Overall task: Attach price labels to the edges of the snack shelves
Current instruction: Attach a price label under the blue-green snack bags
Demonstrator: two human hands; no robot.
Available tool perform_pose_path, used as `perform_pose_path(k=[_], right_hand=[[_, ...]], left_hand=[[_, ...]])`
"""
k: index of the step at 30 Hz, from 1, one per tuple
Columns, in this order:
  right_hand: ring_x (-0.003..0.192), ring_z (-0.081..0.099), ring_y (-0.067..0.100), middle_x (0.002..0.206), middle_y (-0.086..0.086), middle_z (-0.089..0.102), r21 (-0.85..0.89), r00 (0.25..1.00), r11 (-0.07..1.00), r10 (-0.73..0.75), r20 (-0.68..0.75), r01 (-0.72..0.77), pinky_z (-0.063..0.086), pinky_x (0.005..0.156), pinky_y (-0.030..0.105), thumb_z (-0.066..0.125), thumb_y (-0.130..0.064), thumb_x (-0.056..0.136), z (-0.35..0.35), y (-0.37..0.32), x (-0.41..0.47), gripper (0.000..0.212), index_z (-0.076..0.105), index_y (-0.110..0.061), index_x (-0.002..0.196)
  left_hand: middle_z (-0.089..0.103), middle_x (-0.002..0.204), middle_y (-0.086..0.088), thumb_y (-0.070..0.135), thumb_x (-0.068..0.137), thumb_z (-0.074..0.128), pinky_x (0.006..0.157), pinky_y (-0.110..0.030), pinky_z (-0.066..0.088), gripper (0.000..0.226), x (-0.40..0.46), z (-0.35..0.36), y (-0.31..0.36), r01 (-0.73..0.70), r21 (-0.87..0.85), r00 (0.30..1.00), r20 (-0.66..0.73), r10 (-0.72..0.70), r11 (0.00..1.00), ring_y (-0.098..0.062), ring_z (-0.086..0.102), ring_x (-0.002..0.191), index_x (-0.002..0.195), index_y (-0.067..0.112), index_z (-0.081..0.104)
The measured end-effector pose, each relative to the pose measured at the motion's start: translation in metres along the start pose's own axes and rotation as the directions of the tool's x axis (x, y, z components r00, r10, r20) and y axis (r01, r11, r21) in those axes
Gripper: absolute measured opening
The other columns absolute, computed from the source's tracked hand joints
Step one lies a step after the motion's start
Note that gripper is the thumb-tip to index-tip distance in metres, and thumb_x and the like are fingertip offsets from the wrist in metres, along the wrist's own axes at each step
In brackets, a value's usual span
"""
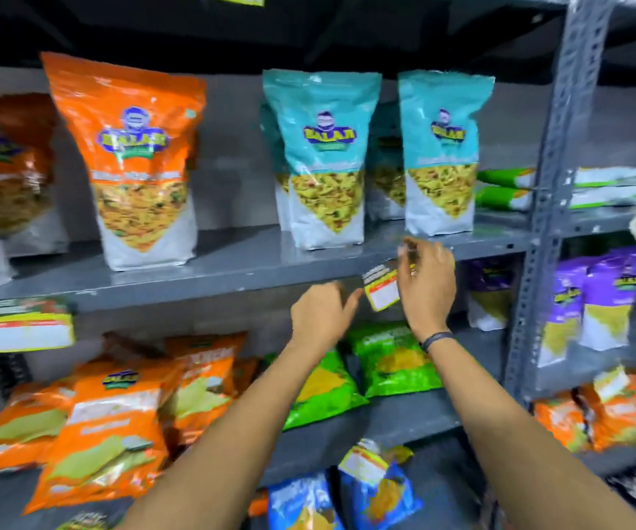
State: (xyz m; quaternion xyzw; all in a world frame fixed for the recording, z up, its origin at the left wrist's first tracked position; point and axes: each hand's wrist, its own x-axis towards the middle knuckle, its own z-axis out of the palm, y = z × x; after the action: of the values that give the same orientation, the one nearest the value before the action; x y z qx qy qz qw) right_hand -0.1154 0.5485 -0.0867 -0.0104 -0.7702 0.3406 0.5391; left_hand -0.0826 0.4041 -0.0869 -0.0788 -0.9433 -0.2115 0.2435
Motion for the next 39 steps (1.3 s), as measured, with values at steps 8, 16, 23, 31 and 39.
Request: perform_pose_path(k=[8,16,23,31,39], right_hand=[[0.089,0.059,0.025,0.098,0.013,0.061,0.222,0.897,0.968,-0.199,0.396,0.117,0.048,0.080,0.035,0.067,-0.026,0.081,0.006,0.068,0.043,0.023,0.066,-0.015,0.102],[0.053,0.042,0.002,0.058,-0.010,0.049,0.359,0.851,0.932,-0.144,0.505,-0.056,0.037,0.048,0.008,0.072,-0.014,0.076,0.012,0.071,0.079,0.013,0.067,-0.002,0.080],[0.047,0.049,-0.007,0.058,-0.001,0.054,0.354,0.784,0.934,-0.180,0.595,-0.054,0.037,0.047,0.003,0.078,-0.014,0.071,0.000,0.093,0.087,0.013,0.065,-0.014,0.071],[0.052,0.044,0.003,0.058,-0.008,0.052,0.321,0.772,0.947,-0.207,0.601,0.005,0.039,0.055,0.013,0.078,-0.016,0.071,-0.003,0.099,0.080,0.011,0.068,-0.011,0.072],[0.052,0.043,0.004,0.057,-0.008,0.052,0.387,0.858,0.915,-0.102,0.503,-0.117,0.039,0.051,0.009,0.076,-0.017,0.073,0.002,0.093,0.081,0.014,0.063,-0.016,0.070]], left_hand=[[0.071,0.105,-0.019,0.041,0.100,0.042,0.080,-0.040,0.053,0.039,0.036,0.035,0.053,0.139,-0.017,0.982,-0.126,-0.140,0.990,-0.037,0.064,0.105,0.099,0.011,0.068],[0.072,0.095,-0.016,0.039,0.100,0.043,0.063,-0.034,0.042,0.035,0.044,0.025,0.065,0.019,0.103,0.976,-0.218,0.004,0.994,-0.037,0.063,0.098,0.091,0.014,0.066],[0.072,0.091,-0.010,0.045,0.097,0.047,0.062,-0.030,0.039,0.035,0.050,0.027,0.062,-0.009,0.238,0.990,-0.136,0.042,0.971,-0.034,0.065,0.095,0.088,0.017,0.066],[0.072,0.099,-0.008,0.047,0.098,0.043,0.067,-0.032,0.046,0.039,0.049,0.039,0.066,-0.017,0.461,0.993,-0.095,0.068,0.887,-0.030,0.065,0.099,0.095,0.018,0.068],[0.073,0.092,-0.010,0.047,0.096,0.047,0.058,-0.028,0.032,0.040,0.068,0.034,0.070,-0.002,0.472,0.978,-0.183,0.101,0.881,-0.031,0.067,0.091,0.087,0.014,0.068]])
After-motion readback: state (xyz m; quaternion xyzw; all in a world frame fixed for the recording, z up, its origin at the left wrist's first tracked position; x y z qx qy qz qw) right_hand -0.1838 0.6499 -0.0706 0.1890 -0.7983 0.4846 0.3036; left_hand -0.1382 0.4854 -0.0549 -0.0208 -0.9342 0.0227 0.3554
